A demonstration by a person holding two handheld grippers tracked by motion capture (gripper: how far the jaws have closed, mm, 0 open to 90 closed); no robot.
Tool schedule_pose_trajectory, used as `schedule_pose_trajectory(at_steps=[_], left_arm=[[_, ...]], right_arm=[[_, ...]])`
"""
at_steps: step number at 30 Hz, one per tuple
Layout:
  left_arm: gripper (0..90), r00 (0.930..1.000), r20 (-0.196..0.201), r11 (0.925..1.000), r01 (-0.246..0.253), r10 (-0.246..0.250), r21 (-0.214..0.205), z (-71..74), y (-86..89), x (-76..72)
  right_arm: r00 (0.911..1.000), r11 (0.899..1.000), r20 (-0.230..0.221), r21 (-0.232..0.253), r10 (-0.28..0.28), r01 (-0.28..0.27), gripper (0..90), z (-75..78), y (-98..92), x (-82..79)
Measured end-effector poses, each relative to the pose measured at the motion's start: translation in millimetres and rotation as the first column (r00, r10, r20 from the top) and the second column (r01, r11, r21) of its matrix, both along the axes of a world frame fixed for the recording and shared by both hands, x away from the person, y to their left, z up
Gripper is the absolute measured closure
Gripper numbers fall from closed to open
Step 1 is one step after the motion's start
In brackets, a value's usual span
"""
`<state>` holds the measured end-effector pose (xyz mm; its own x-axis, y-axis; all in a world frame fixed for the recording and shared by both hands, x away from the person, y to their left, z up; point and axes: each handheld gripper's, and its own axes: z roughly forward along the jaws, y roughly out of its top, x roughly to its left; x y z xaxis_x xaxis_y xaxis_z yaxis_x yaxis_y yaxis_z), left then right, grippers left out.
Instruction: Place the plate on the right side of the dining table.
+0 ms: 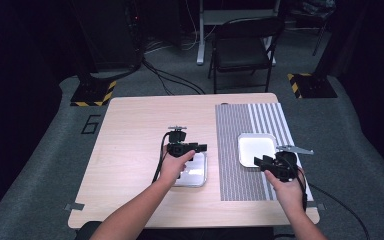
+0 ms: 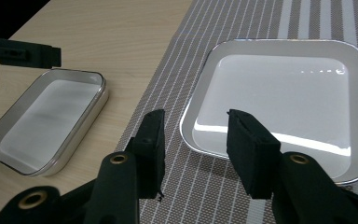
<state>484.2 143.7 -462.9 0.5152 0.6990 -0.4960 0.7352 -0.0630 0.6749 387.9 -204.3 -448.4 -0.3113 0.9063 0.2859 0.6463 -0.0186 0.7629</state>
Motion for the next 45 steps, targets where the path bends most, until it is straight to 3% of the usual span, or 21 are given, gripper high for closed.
schedule_pose_trajectory(at_steps=[10,11,19,24,26,32,36,41,45], left_arm=[[45.5,0.9987,0.012,0.9987,-0.05,0.05,-0.001,2.4,37.5,-10.2],[45.4,0.9987,0.024,0.9989,-0.044,0.044,0.014,1.4,42.3,-10.8],[46.0,0.9957,0.013,0.9958,-0.092,0.092,0.007,-7.9,72.2,-18.5],[45.7,0.9944,0.009,0.9943,-0.105,0.105,0.014,-10.5,84.6,-23.7],[45.2,0.9947,0.018,0.994,-0.102,0.101,0.04,-12.4,93.1,-28.3],[43.3,0.9931,0.016,0.9914,-0.117,0.116,0.059,-19.1,111.6,-34.8],[42.8,0.9884,0.011,0.9873,-0.152,0.152,0.046,-24.7,123.5,-38.2],[39.8,0.9878,0.009,0.9838,-0.156,0.155,0.089,-33.0,136.6,-37.4],[39.8,0.9848,-0.01,0.9826,-0.172,0.173,0.069,-41.1,145.1,-37.4]], right_arm=[[0.9981,0.998,0.002,-0.015,0.062,-0.062,53.2,-7.1,23.8,-6.1],[0.9978,0.998,0.003,-0.011,0.066,-0.066,53.1,-7.7,25.4,-6.2],[0.9945,0.994,0.013,-0.029,0.103,-0.103,52.9,-14.2,35.6,-7.7],[0.9873,0.986,0.032,-0.07,0.156,-0.153,52.5,-21.4,41.6,-9.9],[0.9845,0.982,0.032,-0.09,0.172,-0.169,52.3,-24.4,44.2,-11.0],[0.9818,0.977,0.02,-0.106,0.189,-0.186,50.9,-31.3,49.4,-11.0],[0.9817,0.975,0.004,-0.115,0.191,-0.189,50.1,-36.7,51.3,-11.0],[0.9767,0.97,-0.005,-0.117,0.215,-0.214,49.8,-42.2,54.5,-12.1],[0.969,0.96,-0.003,-0.134,0.247,-0.245,47.6,-45.3,59.3,-14.2]])
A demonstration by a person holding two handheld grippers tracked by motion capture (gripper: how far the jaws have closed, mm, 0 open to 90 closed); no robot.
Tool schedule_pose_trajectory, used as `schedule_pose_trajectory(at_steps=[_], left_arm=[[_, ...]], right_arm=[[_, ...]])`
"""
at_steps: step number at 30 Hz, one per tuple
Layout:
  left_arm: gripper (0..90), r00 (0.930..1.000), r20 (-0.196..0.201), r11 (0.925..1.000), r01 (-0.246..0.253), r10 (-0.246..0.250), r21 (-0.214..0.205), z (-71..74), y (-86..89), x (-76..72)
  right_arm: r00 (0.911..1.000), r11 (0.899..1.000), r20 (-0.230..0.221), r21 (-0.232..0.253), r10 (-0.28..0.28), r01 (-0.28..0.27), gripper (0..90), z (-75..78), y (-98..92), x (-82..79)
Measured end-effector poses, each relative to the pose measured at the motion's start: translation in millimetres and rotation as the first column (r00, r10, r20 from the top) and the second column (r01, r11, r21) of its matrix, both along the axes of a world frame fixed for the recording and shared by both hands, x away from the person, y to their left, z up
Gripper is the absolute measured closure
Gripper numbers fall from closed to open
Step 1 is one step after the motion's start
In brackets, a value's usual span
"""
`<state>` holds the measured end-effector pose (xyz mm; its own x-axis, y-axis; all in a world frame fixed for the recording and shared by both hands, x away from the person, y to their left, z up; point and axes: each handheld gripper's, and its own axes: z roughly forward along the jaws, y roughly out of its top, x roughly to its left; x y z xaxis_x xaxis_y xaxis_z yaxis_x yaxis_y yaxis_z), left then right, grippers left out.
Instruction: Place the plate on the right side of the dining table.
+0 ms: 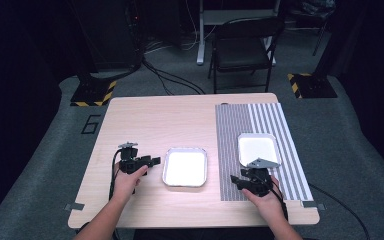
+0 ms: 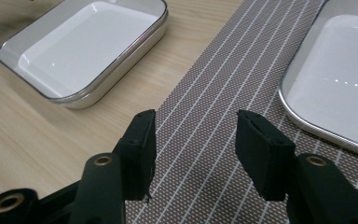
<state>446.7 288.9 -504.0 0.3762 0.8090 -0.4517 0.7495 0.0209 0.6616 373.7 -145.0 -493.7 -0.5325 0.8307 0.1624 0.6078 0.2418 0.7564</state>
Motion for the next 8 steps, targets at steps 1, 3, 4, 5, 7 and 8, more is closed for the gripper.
schedule_pose_trajectory(at_steps=[1,3,4,5,7,8], left_arm=[[39.8,1.0,-0.006,1.0,-0.007,0.007,-0.002,-1.9,2.0,0.4],[39.9,0.9998,-0.016,0.9999,-0.014,0.014,-0.001,-4.2,6.2,1.8],[39.8,0.9997,-0.015,0.9998,-0.02,0.02,-0.002,-4.7,7.9,2.6],[39.8,0.9996,-0.01,0.9996,-0.028,0.028,0.001,-5.0,9.1,3.2],[39.7,0.9995,0.003,0.9988,-0.033,0.033,0.037,-5.6,12.0,4.7],[39.6,0.9989,0.009,0.9977,-0.046,0.045,0.05,-6.4,12.3,5.8]], right_arm=[[0.9998,1.0,0.007,-0.014,0.019,-0.019,47.6,-1.3,1.0,0.0],[0.9994,0.998,0.008,-0.043,0.035,-0.034,47.6,-4.0,3.4,-0.1],[0.9992,0.998,0.005,-0.045,0.041,-0.04,47.2,-5.1,4.0,0.2],[0.999,0.998,0.006,-0.043,0.043,-0.043,46.7,-5.9,4.4,0.5],[0.9992,0.999,0.013,-0.039,0.039,-0.038,45.6,-7.6,4.6,1.3],[0.9992,0.999,0.015,-0.032,0.036,-0.036,44.4,-8.6,4.4,1.9]])
